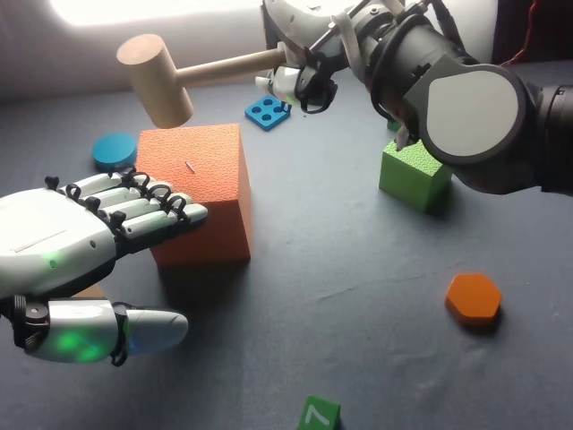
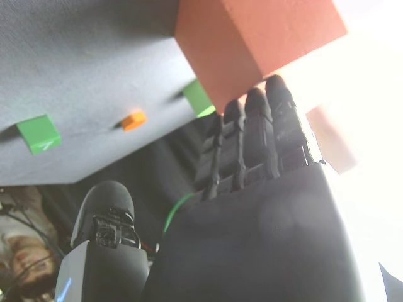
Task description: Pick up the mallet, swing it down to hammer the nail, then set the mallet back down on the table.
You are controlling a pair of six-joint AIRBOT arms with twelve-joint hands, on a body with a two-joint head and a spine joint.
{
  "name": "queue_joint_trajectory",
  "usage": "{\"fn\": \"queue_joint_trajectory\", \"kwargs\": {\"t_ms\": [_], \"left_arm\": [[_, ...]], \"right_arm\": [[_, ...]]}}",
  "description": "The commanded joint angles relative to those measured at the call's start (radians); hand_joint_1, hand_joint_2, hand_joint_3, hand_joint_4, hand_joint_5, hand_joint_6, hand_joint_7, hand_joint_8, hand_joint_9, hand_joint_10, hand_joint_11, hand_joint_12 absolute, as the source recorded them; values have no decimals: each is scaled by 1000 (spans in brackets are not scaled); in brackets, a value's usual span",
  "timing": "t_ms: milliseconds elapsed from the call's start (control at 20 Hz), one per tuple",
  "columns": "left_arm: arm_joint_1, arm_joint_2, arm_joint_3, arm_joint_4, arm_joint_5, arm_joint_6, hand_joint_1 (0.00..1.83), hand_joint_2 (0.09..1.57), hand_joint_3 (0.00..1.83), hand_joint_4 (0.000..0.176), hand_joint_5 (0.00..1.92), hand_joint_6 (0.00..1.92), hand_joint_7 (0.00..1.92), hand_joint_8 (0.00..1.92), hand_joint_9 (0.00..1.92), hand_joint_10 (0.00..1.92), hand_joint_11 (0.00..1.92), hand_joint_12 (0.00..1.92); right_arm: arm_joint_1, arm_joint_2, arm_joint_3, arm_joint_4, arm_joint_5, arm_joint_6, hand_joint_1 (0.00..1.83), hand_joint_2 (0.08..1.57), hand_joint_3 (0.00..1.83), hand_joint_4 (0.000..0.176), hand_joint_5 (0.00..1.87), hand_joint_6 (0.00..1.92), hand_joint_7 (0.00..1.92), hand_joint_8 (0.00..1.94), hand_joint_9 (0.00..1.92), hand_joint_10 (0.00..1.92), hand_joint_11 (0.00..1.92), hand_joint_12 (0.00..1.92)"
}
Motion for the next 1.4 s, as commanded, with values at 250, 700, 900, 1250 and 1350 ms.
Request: {"fn": "queue_joint_trajectory", "kwargs": {"t_ms": [250, 700, 900, 1250, 1350], "left_arm": [[-3, -4, -2, 3, -50, -5, 0, 1228, 2, 0, 29, 1, 74, 1, 82, 2, 0, 207], [-1, -4, -3, 10, -50, -5, 0, 1223, 0, 0, 57, 1, 105, 4, 110, 7, 0, 272], [-1, -5, -3, 10, -50, -5, 0, 1216, 0, 0, 50, 1, 91, 2, 93, 2, 0, 218], [-2, -5, -5, 12, -51, -7, 0, 1225, 1, 0, 58, 2, 109, 2, 116, 2, 0, 260], [-3, -5, -5, 12, -51, -12, 0, 1221, 0, 0, 52, 1, 95, 0, 107, 0, 0, 270]], "right_arm": [[-73, 13, 1, -54, -72, -20, 978, 1493, 0, 176, 1369, 1921, 1625, 1941, 1729, 1921, 1886, 1921], [3, 89, -69, -62, -64, -13, 969, 1492, 0, 176, 1391, 1921, 1643, 1941, 1741, 1921, 1893, 1921], [12, 170, -165, -62, -41, -38, 947, 1492, 0, 176, 1384, 1921, 1628, 1941, 1728, 1921, 1887, 1921], [-5, 324, -279, -67, 46, -38, 916, 1496, 2, 176, 1383, 1921, 1628, 1941, 1729, 1921, 1881, 1921], [-22, 350, -297, -102, 52, -38, 936, 1492, 0, 176, 1373, 1921, 1628, 1941, 1729, 1921, 1888, 1921]]}}
